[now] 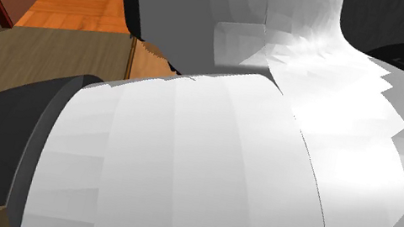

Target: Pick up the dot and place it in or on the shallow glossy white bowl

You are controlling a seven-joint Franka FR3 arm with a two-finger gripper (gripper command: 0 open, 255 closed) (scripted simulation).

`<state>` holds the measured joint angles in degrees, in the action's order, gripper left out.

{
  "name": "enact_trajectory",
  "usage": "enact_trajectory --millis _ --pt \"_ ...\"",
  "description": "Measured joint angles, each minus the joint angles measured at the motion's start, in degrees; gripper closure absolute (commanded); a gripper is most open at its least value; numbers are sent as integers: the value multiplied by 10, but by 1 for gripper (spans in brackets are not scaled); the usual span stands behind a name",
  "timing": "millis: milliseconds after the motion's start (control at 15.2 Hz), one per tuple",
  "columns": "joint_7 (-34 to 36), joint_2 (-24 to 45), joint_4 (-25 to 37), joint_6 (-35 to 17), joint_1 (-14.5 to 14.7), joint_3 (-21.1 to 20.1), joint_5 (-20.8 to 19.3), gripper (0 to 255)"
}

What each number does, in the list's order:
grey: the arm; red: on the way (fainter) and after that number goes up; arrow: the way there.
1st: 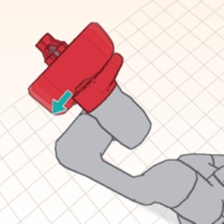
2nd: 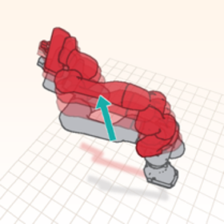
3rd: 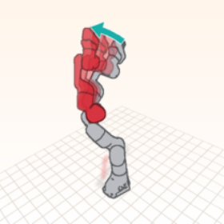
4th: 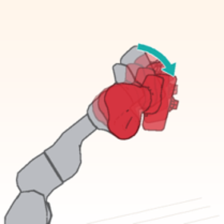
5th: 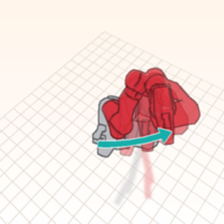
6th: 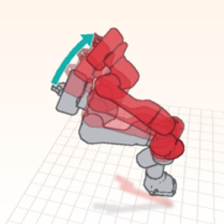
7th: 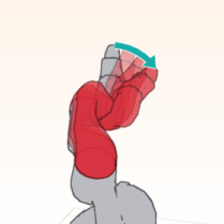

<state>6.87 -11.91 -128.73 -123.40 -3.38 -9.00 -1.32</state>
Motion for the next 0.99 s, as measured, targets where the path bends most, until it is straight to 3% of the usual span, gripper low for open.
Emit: enact_trajectory --millis 396,990 --pt "0 -1 3 5 0 0 0 255" --pt "-6 -17 52 69 0 3 4 255"
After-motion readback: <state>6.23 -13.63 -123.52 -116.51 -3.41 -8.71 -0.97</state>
